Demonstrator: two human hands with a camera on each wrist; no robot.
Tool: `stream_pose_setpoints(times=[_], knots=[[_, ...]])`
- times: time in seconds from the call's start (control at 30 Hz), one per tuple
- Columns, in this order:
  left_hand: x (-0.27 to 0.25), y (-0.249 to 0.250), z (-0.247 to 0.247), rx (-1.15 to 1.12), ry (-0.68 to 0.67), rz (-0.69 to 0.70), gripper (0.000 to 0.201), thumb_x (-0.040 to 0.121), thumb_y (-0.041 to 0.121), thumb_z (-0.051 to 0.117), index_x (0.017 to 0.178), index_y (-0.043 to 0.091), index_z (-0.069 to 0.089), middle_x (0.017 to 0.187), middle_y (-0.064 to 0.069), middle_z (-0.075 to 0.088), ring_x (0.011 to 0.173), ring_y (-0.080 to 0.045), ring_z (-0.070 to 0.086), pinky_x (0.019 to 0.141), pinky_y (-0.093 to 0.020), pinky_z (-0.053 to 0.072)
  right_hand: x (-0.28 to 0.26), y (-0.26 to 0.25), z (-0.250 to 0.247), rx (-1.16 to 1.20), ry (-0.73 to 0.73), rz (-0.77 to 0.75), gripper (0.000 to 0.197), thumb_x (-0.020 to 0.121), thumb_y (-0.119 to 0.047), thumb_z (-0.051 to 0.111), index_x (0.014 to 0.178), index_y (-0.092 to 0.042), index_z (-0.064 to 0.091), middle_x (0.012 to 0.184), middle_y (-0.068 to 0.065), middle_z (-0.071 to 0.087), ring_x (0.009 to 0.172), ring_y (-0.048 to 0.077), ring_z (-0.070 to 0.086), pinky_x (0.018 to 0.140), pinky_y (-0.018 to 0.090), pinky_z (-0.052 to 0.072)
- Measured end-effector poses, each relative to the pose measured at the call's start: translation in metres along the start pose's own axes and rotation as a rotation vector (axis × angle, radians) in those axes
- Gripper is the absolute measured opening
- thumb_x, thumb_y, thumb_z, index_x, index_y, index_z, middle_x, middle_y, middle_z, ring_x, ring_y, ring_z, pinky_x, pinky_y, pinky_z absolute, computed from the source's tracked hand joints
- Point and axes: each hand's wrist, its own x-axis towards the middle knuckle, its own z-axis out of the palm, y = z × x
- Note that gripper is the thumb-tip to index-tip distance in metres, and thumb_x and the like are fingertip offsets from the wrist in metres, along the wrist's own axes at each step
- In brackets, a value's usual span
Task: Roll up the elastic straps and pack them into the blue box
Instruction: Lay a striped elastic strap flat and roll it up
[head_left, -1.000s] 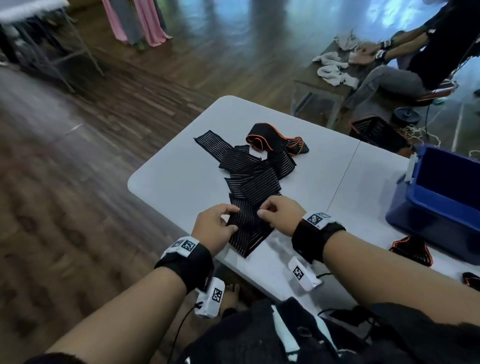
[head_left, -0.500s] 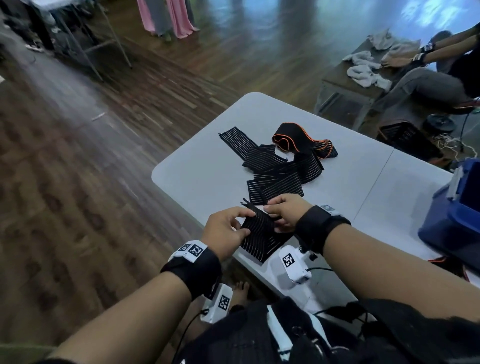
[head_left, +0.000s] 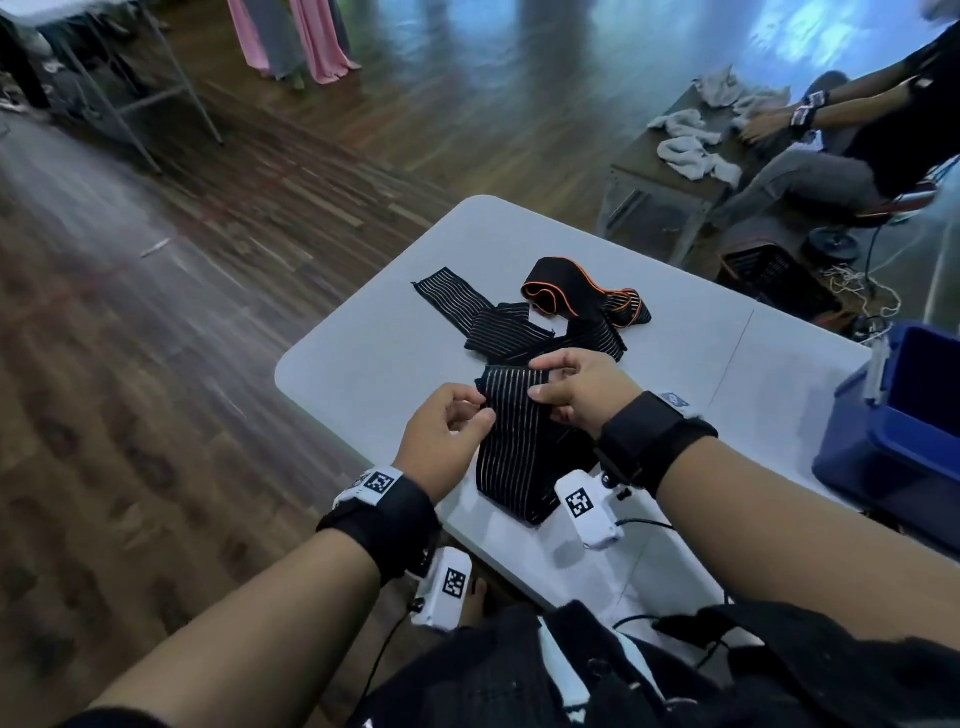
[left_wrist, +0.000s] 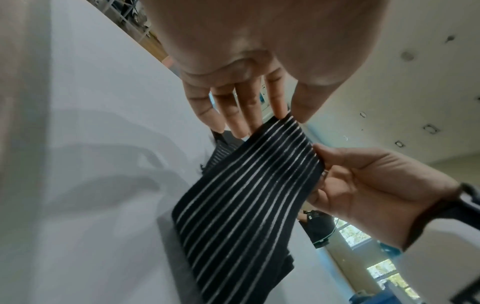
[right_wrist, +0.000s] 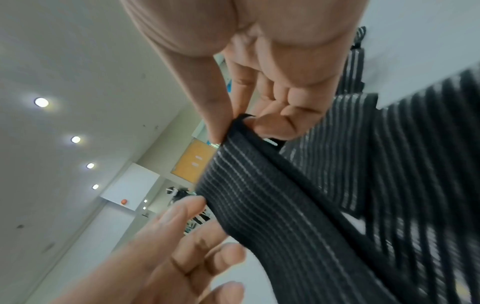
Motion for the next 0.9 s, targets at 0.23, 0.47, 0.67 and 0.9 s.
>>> stream_pose_setpoints(times=[0.23, 0.47, 0.67, 0.9], knots=[[0.058, 0.064, 0.000, -0.310, -0.098, -0.045, 0.015, 0.107, 0.028, 0.043, 0.096, 0.019, 0.051, 0.083, -0.007, 0.063, 0.064, -0.018, 0.060, 0.059, -0.032, 0.050, -0.018, -0.075, -0.018, 0.097, -0.016, -0.205, 0.033, 0.083, 0.020, 0.059, 0.099, -0.009, 0.065, 0.077, 0.006, 0.059, 0.068, 0.014, 0.062, 0.060, 0.025, 0.053], [0.098, 0.145, 0.013, -0.382, -0.261, 0.069, 0.020, 0.093, -0.007, 0.054, 0.100, 0.005, 0.069, 0.077, -0.006, 0.072, 0.064, -0.016, 0.068, 0.055, -0.027, 0.055, -0.042, -0.124, -0.042, 0.088, 0.008, -0.342, 0.036, 0.076, 0.024, 0.061, 0.093, -0.008, 0.067, 0.082, 0.011, 0.064, 0.072, 0.020, 0.062, 0.061, 0.027, 0.052], [0.123, 0.173, 0.027, -0.347, -0.324, 0.185, 0.019, 0.089, 0.004, 0.069, 0.088, 0.021, 0.077, 0.085, -0.013, 0.077, 0.076, -0.031, 0.069, 0.074, -0.053, 0.055, -0.060, -0.119, -0.062, 0.008, 0.391, -0.494, 0.030, 0.083, 0.015, 0.065, 0.090, -0.014, 0.068, 0.083, 0.011, 0.059, 0.070, 0.019, 0.057, 0.069, 0.036, 0.051], [0.124, 0.195, 0.055, -0.394, -0.463, 0.259, 0.019, 0.098, 0.005, 0.059, 0.097, 0.012, 0.076, 0.088, -0.008, 0.077, 0.080, -0.016, 0.072, 0.070, -0.029, 0.057, -0.082, -0.112, -0.072, -0.128, 0.717, -0.631, 0.030, 0.082, 0.008, 0.070, 0.092, -0.020, 0.070, 0.080, -0.010, 0.069, 0.073, 0.013, 0.062, 0.076, 0.038, 0.056]])
